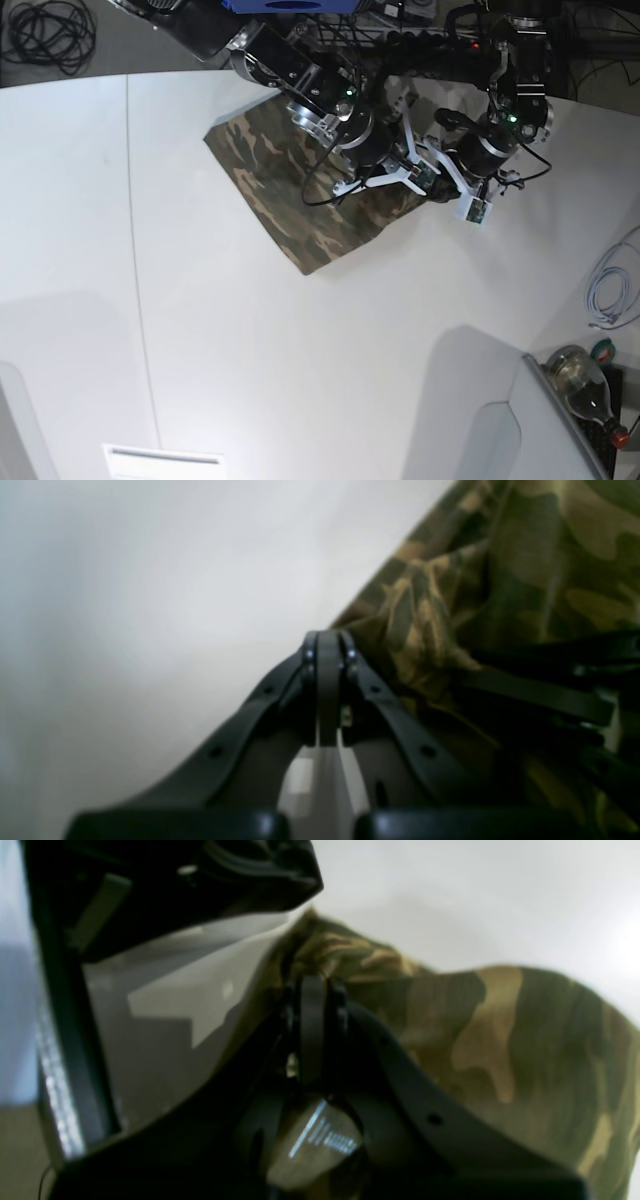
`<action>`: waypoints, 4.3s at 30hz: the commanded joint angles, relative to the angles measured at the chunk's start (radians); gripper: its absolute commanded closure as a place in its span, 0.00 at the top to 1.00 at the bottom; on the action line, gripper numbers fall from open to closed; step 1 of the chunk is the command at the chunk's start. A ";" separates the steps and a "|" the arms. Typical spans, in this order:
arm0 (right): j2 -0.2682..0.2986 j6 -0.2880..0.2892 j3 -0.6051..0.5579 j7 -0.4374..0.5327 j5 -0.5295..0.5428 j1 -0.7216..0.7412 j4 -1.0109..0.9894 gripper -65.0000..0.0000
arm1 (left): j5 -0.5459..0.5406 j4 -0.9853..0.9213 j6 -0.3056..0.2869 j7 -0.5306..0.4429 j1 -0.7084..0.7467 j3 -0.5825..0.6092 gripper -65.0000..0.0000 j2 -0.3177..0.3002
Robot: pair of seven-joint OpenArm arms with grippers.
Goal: Layout the t-shirt on the table in an organized manner, then fold the t-shirt properly
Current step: 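Grasp the shirt's edge with the left gripper beside the right gripper, then hold the shirt with both grippers and flip it over, then release the shirt and press its collar area flat with the left gripper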
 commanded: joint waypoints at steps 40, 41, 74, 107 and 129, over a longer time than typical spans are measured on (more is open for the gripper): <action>0.073 -0.016 0.120 -0.174 -0.035 -0.040 0.264 0.00 | 0.199 -0.100 0.087 -0.055 -0.096 0.048 0.00 -0.015; 0.073 -0.016 0.108 -0.174 -0.035 -0.038 0.260 0.00 | 0.199 -0.088 0.087 -0.053 -0.094 0.048 0.00 -0.015; 0.161 -0.017 0.482 -0.212 -0.033 -0.173 0.639 0.03 | -0.203 0.285 0.029 -0.058 -0.021 0.254 0.00 0.042; 0.131 -0.014 0.499 -0.064 0.057 -0.049 0.234 0.00 | 0.047 -0.154 0.029 -0.062 -0.093 0.275 0.00 0.076; 0.144 -0.065 0.625 -0.102 0.059 -0.359 0.633 0.00 | 0.038 -0.120 0.029 -0.062 -0.093 0.271 0.00 0.073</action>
